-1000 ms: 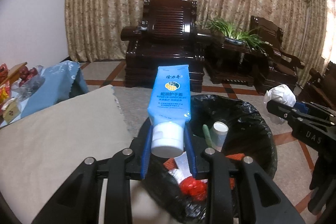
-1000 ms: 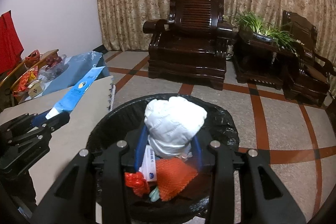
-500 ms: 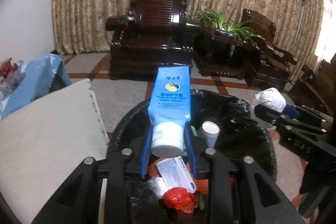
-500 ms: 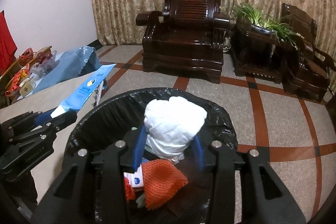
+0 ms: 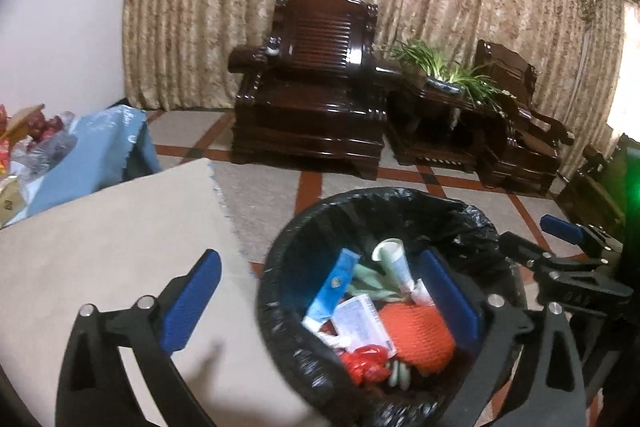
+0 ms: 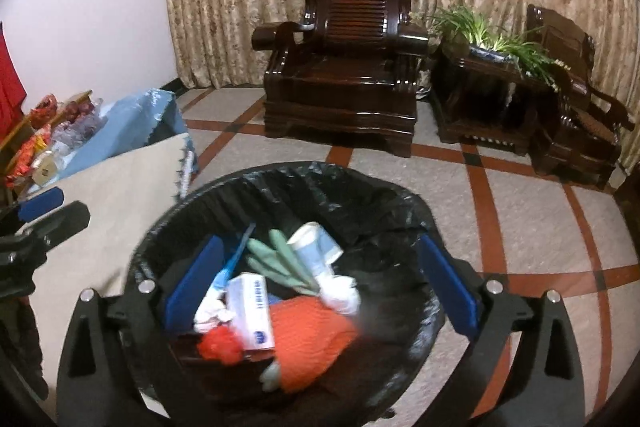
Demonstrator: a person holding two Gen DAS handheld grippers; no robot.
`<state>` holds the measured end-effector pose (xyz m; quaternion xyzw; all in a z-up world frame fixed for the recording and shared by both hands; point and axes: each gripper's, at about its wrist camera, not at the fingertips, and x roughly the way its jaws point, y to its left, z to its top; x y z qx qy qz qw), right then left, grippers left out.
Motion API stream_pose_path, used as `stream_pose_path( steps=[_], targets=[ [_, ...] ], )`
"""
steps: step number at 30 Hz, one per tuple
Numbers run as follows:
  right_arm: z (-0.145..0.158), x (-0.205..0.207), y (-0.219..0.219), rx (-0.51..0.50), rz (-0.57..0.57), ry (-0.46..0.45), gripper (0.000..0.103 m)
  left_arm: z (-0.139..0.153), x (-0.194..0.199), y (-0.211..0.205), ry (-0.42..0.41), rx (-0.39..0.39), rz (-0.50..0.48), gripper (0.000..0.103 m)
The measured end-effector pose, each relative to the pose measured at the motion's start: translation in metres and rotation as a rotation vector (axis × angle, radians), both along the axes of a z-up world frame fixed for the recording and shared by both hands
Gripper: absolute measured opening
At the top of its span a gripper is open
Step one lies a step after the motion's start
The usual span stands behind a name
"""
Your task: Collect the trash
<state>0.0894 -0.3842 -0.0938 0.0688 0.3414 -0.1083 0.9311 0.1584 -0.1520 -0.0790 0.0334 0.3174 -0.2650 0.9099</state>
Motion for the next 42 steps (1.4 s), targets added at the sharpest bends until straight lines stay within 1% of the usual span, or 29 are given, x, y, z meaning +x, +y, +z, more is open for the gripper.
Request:
stream_pose_path(
  steps=[3,10,13,15,25,34,42],
  targets=[
    [0.01,-0.006,0.014,0.03,0.018,-0.003,0.098,0.007,-0.008,0.022,0.006,0.012,0.052,0.097],
    [0.032,-0.021,0.052,0.043,0.067,0.006,0.098,0.018,-0.028,0.073,0.026,0.011,0.197,0.097],
    [0.041,-0.029,0.067,0.049,0.088,0.0,0.098,0.022,-0.039,0.09,0.021,0.015,0.244,0.097],
    [0.046,-0.033,0.075,0.045,0.1,-0.001,0.098,0.024,-0.046,0.098,0.017,0.031,0.266,0.097],
    [0.081,-0.051,0.114,0.013,0.164,-0.047,0.098,0.052,-0.084,0.125,-0.033,0.067,0.309,0.097],
    [0.112,-0.068,0.132,-0.029,0.191,-0.099,0.098,0.075,-0.104,0.137,-0.057,0.053,0.319,0.097],
    [0.125,-0.081,0.142,-0.046,0.206,-0.126,0.098,0.091,-0.119,0.143,-0.095,0.035,0.325,0.097]
  ],
)
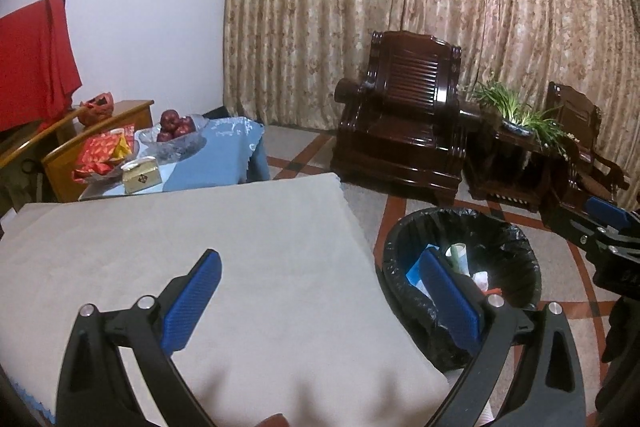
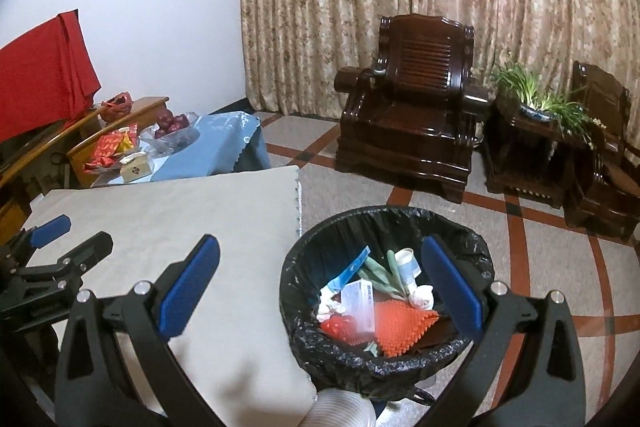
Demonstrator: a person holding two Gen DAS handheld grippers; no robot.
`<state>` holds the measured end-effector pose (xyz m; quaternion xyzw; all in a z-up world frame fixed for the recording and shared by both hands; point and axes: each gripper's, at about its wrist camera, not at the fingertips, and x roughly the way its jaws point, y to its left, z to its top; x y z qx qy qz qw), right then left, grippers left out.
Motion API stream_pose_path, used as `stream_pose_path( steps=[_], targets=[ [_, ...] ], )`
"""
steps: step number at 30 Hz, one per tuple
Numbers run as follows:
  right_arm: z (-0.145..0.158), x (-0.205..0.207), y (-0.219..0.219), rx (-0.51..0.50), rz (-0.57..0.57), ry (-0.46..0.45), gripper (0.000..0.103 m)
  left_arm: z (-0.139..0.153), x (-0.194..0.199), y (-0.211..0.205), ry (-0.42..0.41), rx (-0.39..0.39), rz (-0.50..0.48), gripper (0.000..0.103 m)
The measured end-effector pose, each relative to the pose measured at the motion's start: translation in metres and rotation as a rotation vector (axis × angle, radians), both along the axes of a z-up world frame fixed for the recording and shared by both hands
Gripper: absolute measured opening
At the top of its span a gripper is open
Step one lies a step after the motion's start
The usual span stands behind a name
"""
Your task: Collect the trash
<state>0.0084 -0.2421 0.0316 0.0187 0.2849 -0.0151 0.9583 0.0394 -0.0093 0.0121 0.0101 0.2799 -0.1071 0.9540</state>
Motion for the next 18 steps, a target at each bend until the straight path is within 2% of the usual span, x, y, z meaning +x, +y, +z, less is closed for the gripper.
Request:
stream_pose_path(
  steps=[18],
  targets=[
    [0.0066,-0.0073,0.008,-0.012,0.005,-0.008,0.098,0.0113,-0.0107,-0.0006,-0.033,0.005,-0.006,0.097]
  ],
)
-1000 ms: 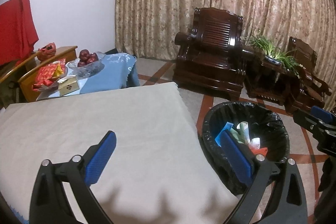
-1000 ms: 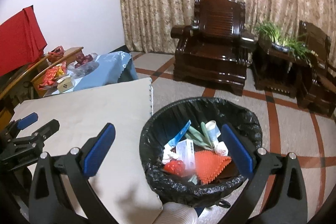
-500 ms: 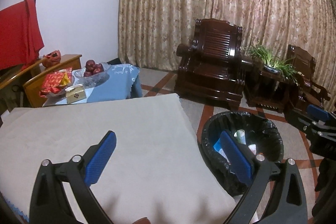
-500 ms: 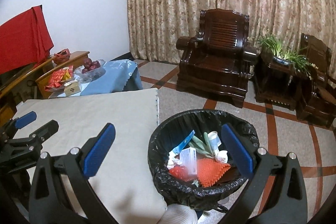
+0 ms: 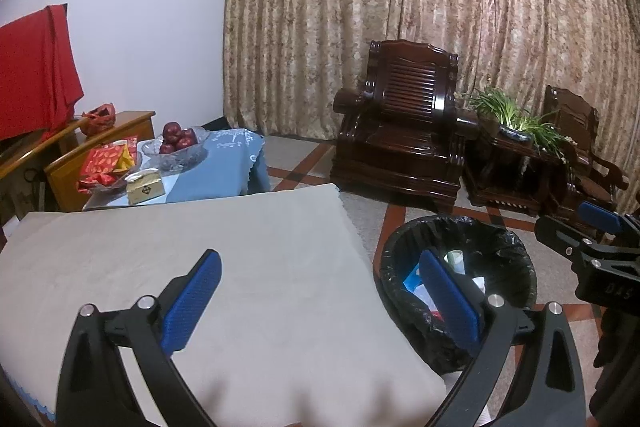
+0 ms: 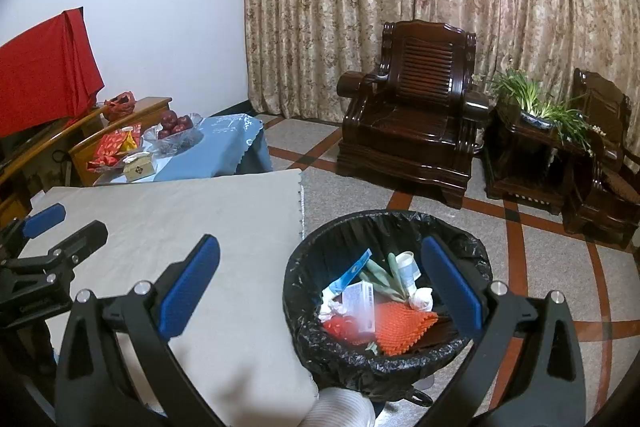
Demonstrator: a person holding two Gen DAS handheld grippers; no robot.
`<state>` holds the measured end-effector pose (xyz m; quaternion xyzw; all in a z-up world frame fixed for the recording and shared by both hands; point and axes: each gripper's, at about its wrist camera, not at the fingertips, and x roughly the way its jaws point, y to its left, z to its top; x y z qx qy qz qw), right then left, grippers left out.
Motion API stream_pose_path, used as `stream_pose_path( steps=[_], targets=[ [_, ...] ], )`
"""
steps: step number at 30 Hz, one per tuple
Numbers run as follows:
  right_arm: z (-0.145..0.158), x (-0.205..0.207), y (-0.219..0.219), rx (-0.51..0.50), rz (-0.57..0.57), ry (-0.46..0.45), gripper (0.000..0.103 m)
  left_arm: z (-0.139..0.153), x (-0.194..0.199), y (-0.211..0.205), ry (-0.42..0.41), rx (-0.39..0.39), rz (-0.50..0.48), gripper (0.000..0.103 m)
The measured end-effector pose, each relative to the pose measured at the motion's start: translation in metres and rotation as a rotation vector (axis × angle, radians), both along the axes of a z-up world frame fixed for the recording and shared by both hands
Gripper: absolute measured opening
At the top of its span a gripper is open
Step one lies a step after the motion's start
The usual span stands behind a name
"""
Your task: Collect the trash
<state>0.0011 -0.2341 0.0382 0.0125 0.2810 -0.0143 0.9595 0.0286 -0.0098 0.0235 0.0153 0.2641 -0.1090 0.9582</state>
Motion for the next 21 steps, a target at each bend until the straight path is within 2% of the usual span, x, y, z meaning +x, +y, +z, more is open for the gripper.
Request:
stream_pose_path(
  steps=[21],
  targets=[
    [0.0005,-0.0004,0.0045,-0.001,0.003,0.003,0.098,0.001,-0.0011,-0.0032,-0.001,0.004,0.0,0.097]
  ],
)
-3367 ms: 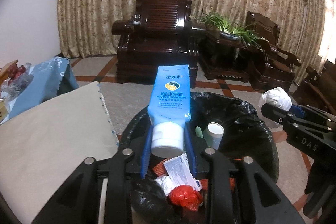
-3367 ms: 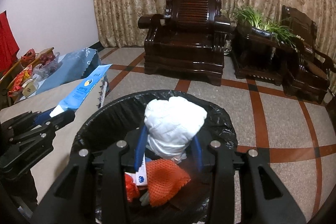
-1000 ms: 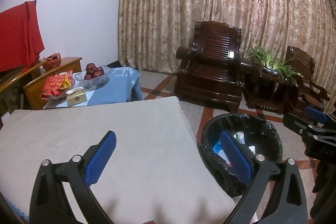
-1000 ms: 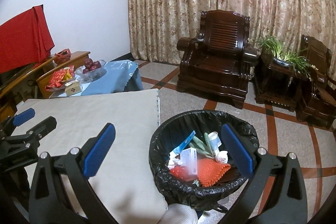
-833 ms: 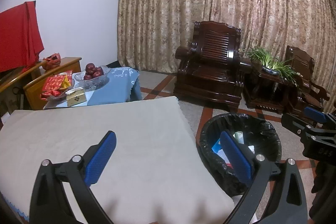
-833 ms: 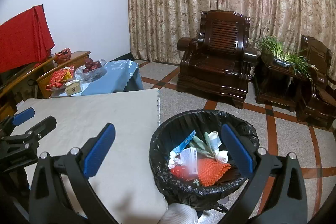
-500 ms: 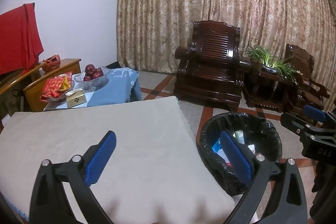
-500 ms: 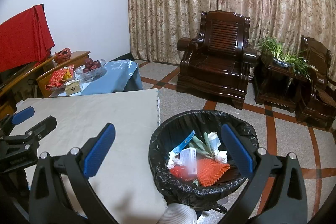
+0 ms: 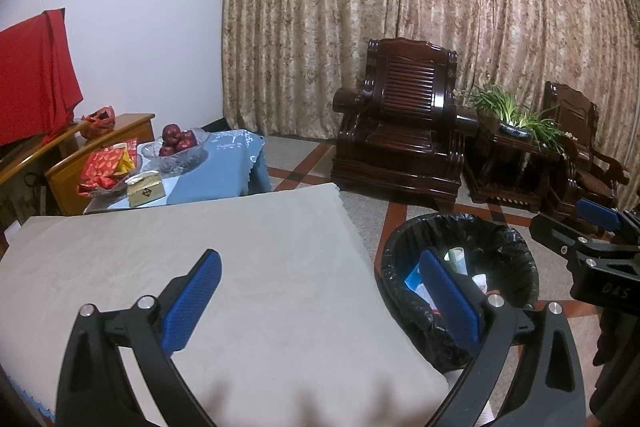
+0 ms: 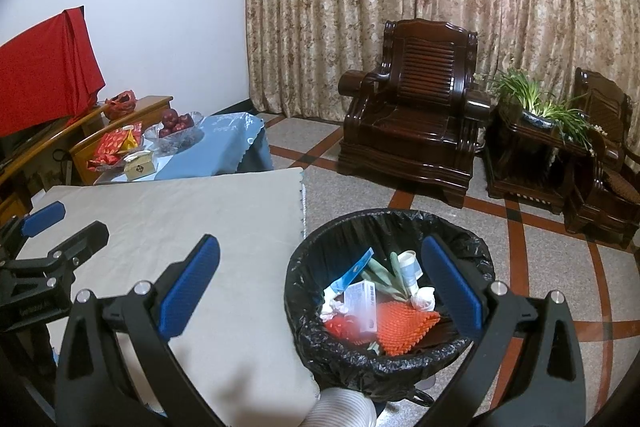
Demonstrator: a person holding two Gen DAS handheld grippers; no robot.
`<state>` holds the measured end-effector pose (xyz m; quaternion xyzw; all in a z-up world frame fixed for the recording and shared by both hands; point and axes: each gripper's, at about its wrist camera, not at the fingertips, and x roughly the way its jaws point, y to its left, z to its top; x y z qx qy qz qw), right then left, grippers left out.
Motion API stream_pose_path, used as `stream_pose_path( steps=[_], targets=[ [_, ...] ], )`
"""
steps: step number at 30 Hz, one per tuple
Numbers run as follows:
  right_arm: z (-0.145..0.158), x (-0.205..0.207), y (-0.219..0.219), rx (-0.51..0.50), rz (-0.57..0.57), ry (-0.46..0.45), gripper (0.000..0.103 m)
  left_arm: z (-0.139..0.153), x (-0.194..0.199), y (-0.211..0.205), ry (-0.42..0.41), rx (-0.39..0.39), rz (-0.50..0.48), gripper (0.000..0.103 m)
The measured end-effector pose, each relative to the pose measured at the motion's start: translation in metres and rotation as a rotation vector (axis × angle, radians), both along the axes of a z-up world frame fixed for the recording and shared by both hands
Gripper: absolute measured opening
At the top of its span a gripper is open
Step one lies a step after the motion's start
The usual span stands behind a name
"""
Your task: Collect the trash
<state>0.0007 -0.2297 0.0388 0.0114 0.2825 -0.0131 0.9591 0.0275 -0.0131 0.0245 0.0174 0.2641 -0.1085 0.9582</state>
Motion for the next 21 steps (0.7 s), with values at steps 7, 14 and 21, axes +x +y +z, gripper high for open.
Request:
stream_pose_path(
  steps=[7,14,21],
  targets=[
    [-0.0003,0.0002,0.0005,-0.001,-0.002,0.001,0.098,0.0004,-0.0002,0.0,0.001,0.002,0.0,0.097],
    [-0.0012,0.0007,-0.0005,-0.001,-0.001,0.0,0.098,0.0004,0.0,0.0003,0.001,0.001,0.0,0.097],
    [-0.0005,0.0,0.0006,0.0,-0.002,0.001,0.098,-0.0007,-0.0001,0.0018,0.003,0.003,-0.001,0.097]
  ],
)
